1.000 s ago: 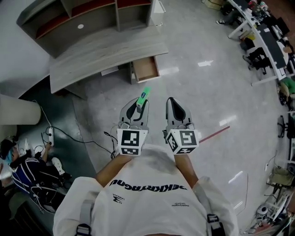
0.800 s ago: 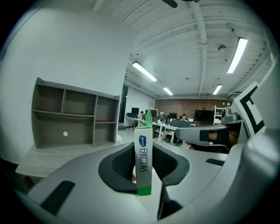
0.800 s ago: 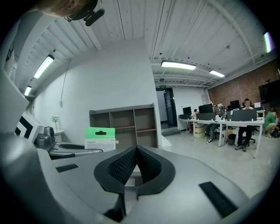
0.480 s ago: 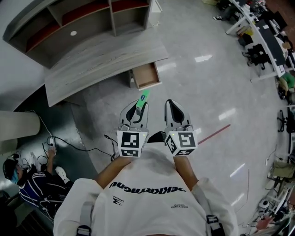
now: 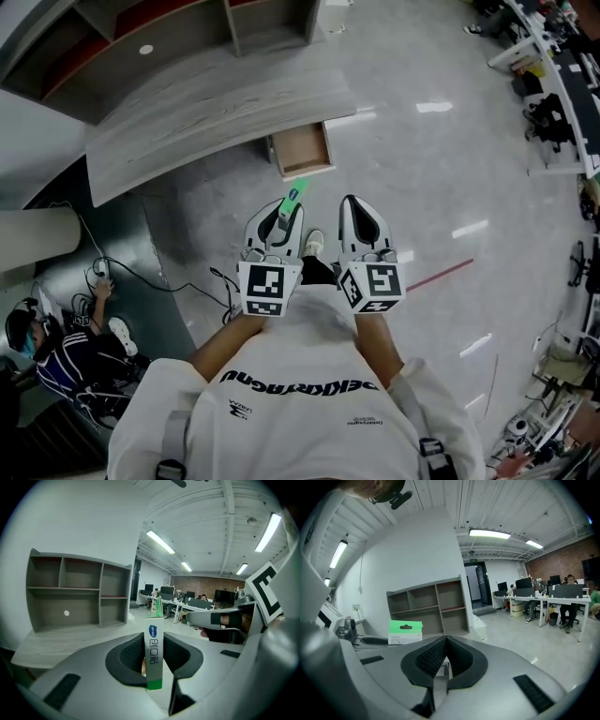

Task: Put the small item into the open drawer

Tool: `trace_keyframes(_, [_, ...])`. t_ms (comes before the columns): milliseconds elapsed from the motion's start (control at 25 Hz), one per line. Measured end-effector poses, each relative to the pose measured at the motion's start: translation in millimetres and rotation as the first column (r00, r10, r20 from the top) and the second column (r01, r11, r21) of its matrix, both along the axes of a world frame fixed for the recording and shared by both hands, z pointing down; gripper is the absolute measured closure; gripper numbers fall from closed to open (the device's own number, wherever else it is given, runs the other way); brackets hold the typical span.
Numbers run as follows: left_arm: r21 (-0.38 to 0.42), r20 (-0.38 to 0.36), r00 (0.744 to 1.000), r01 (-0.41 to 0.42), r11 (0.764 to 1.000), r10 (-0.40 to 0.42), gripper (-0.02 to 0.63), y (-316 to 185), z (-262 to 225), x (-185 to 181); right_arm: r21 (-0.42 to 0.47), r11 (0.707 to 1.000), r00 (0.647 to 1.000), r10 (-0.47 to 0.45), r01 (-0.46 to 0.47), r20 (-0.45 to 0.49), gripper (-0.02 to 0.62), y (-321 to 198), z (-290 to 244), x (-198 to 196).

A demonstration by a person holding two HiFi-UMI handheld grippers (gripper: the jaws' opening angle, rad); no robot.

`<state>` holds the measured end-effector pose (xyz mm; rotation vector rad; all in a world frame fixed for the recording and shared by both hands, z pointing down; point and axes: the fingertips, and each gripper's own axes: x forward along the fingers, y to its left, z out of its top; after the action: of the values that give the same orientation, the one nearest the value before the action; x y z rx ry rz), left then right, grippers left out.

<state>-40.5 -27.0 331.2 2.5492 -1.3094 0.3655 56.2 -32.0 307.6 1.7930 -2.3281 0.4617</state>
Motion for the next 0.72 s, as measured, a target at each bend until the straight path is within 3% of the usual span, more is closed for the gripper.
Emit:
trace_keyframes(440, [-0.118, 0.058, 0.996, 0.072, 0.99, -0.066, 0.509, -36, 63, 37, -0.125, 0.988, 0.996, -0.091, 0.093, 0.021, 0.563, -37, 60, 31])
trace_keyframes(720, [-0.173, 0.08, 0.99, 0.131, 0.976, -0.119, 0.509, -53, 109, 39, -0.182, 0.975, 0.992, -0.12, 0.126, 0.042, 0.563, -48, 103, 36])
